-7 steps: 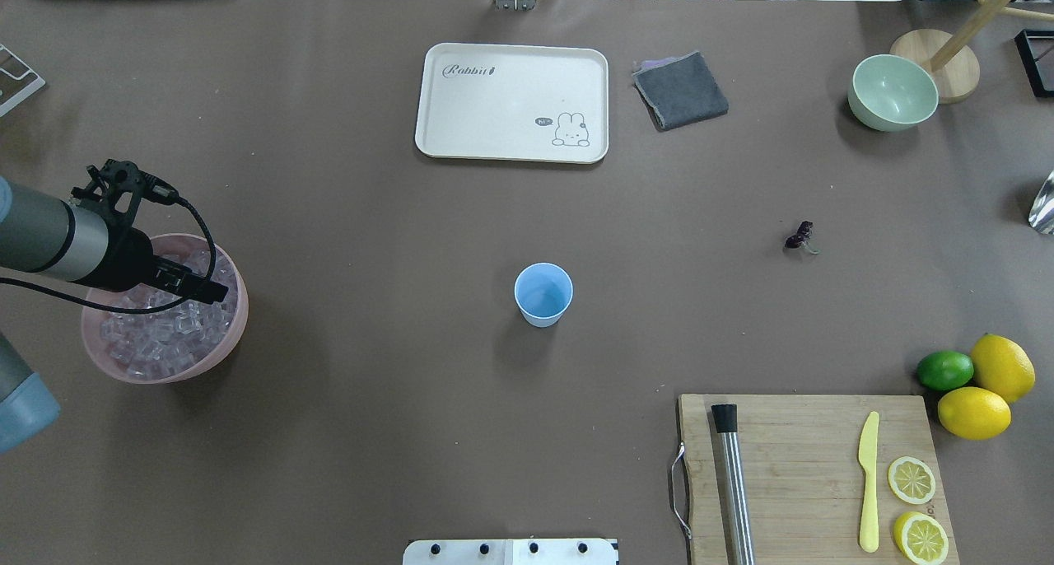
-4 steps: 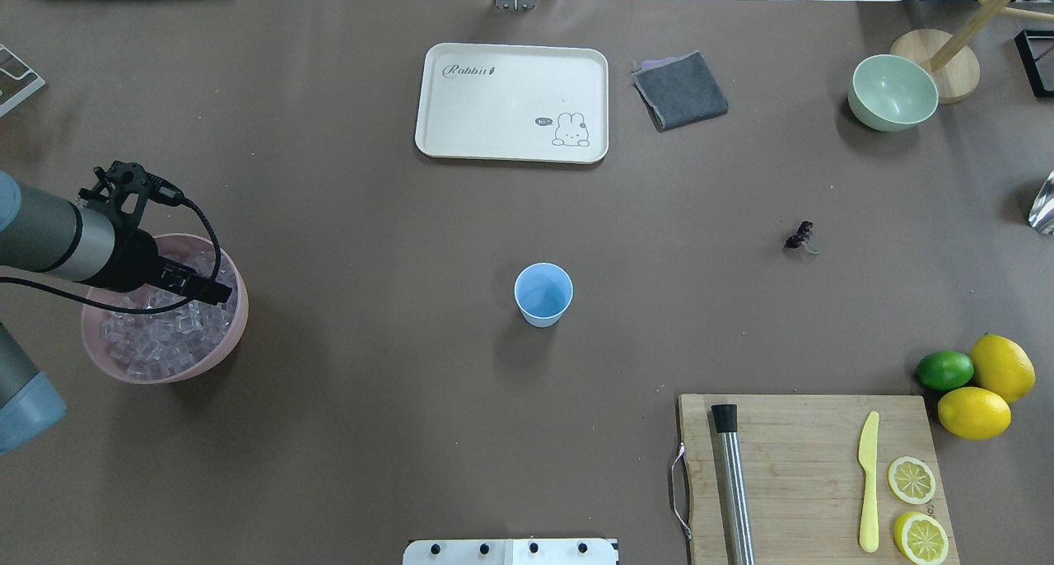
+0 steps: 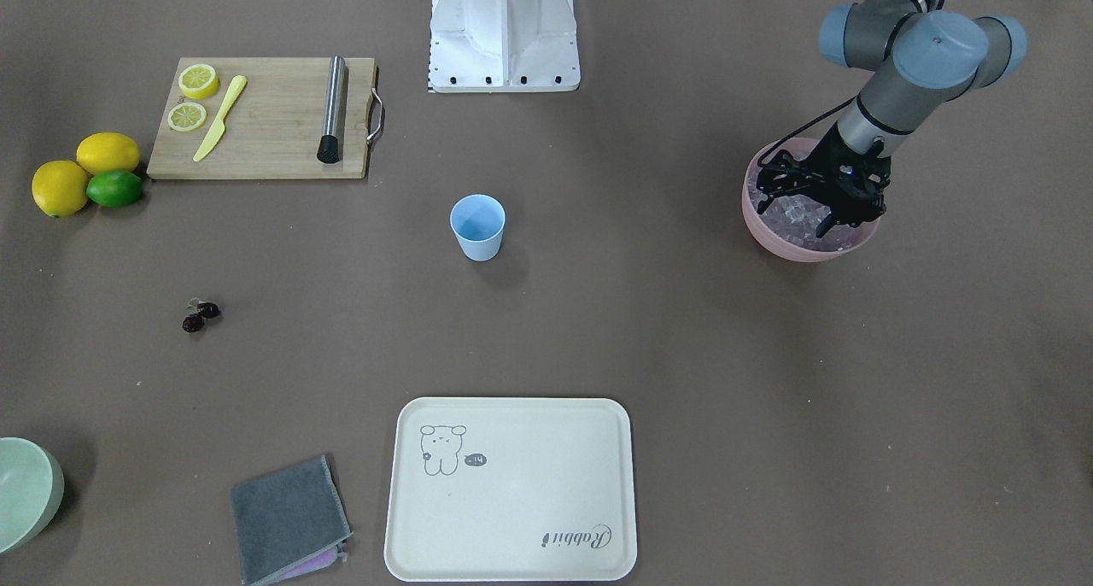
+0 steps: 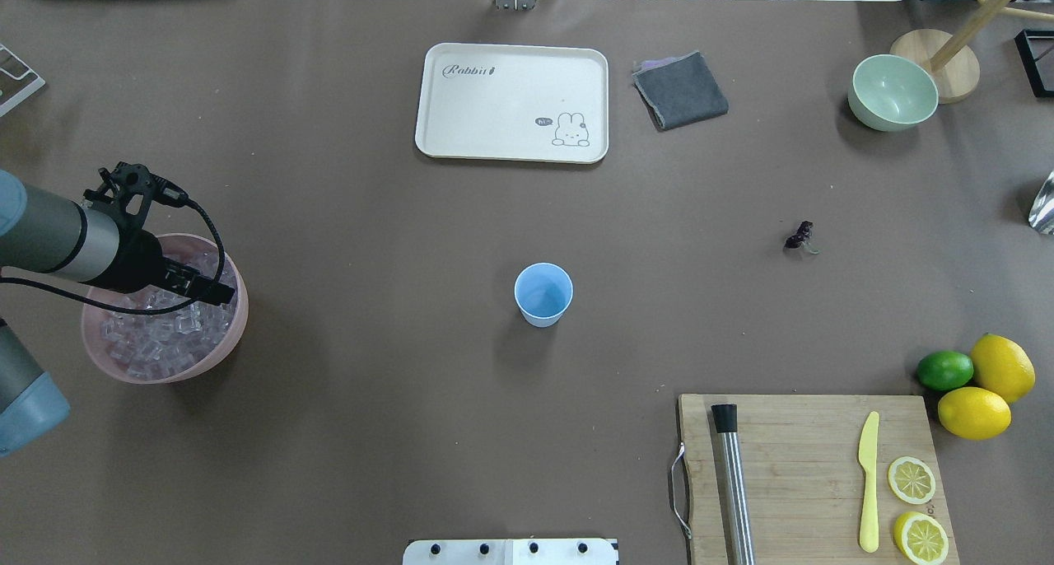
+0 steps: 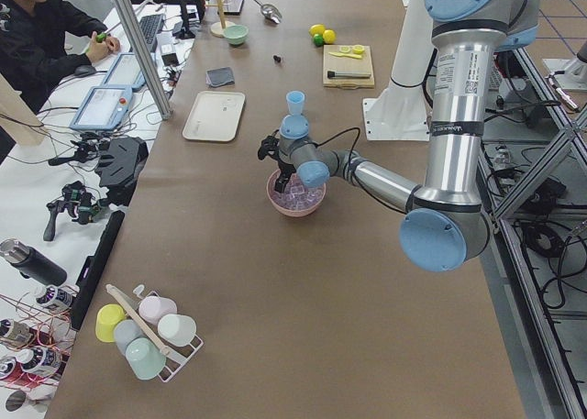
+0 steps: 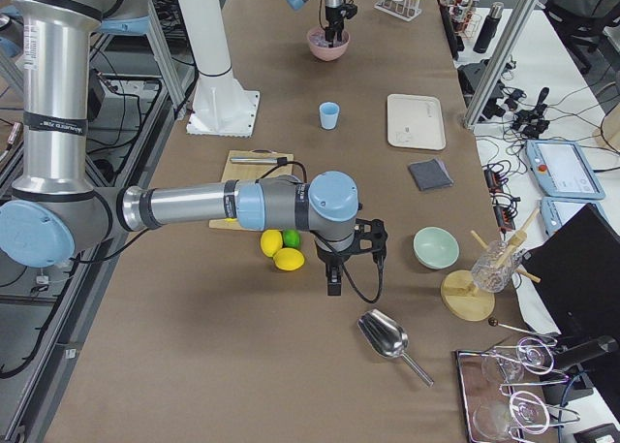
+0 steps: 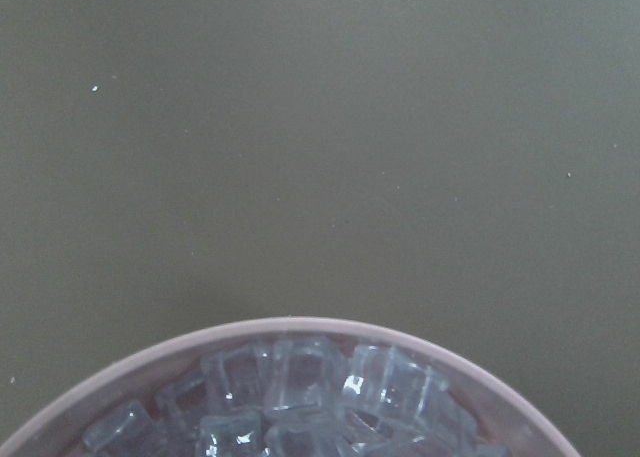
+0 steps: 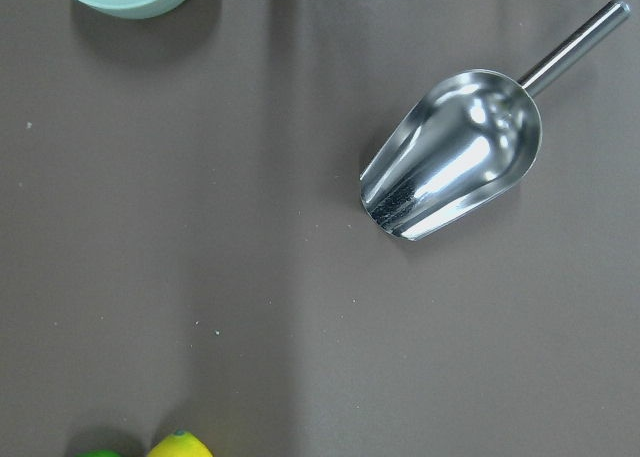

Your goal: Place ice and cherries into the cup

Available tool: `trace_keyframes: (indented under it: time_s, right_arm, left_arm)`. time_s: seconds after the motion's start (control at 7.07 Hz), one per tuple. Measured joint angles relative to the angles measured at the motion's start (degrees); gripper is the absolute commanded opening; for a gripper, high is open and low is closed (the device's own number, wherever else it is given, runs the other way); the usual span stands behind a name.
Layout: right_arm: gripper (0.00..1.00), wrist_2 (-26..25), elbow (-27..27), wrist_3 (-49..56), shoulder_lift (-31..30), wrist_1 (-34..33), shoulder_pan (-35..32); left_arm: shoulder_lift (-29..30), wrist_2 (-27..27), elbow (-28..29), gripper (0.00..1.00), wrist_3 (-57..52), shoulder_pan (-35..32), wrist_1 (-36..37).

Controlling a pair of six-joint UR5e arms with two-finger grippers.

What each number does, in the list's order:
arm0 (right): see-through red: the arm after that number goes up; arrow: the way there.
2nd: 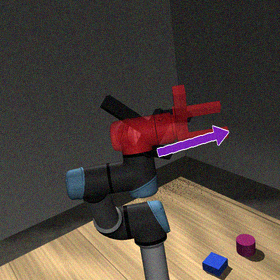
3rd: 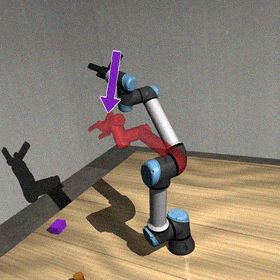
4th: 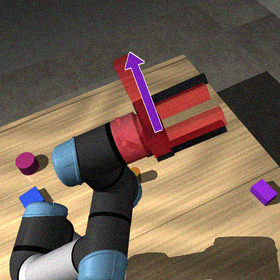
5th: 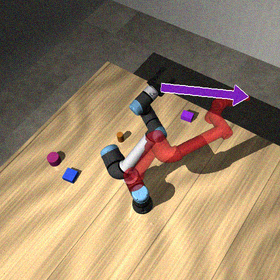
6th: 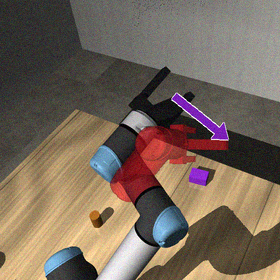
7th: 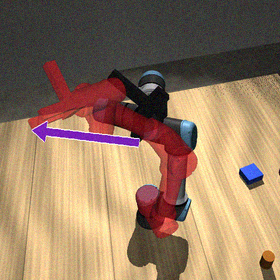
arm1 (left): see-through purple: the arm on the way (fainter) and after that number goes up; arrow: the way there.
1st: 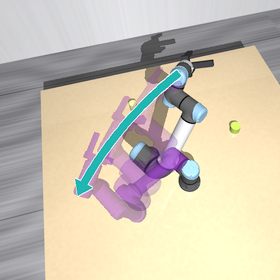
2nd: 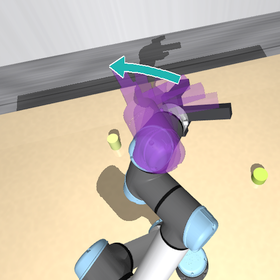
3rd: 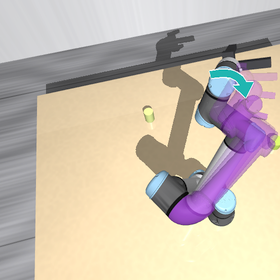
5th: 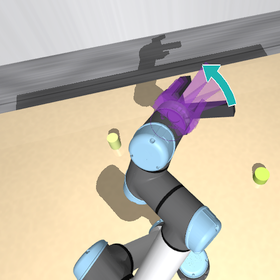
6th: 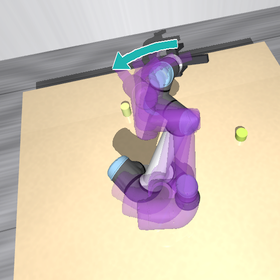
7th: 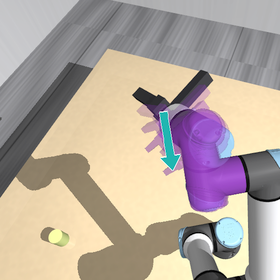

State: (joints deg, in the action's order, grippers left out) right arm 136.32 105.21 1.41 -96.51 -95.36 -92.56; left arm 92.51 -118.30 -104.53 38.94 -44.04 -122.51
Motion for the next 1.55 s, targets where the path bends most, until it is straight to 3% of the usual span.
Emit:
trace_keyframes:
  time_s: [0.28,0.85,0.99,1.27,1.41,1.55]
  right_arm:
    - [1.00,0.06,0.60,0.00,0.02,-0.06,-0.06]
    - [1.00,0.17,0.78,0.00,0.01,-0.09,-0.08]
    - [1.00,0.17,0.78,0.00,0.01,-0.09,-0.08]
    - [1.00,0.18,0.79,0.00,0.01,-0.09,-0.08]
    - [1.00,0.17,0.79,0.00,0.01,-0.11,-0.08]
    - [1.00,0.17,0.79,0.00,0.01,-0.15,-0.08]
  left_arm:
    - [-0.35,0.00,0.01,0.75,0.00,0.00,-0.01]
    - [-0.73,-0.20,-0.14,0.32,0.00,-0.07,-0.01]
    - [-0.74,-0.35,-0.23,0.16,0.00,-0.08,-0.01]
    - [-0.78,-0.43,-0.49,0.01,0.00,-0.24,-0.01]
    - [-0.81,-0.44,-0.58,0.07,0.00,-0.38,-0.01]
    - [-0.85,-0.50,-0.81,0.68,-0.02,-0.57,-0.01]
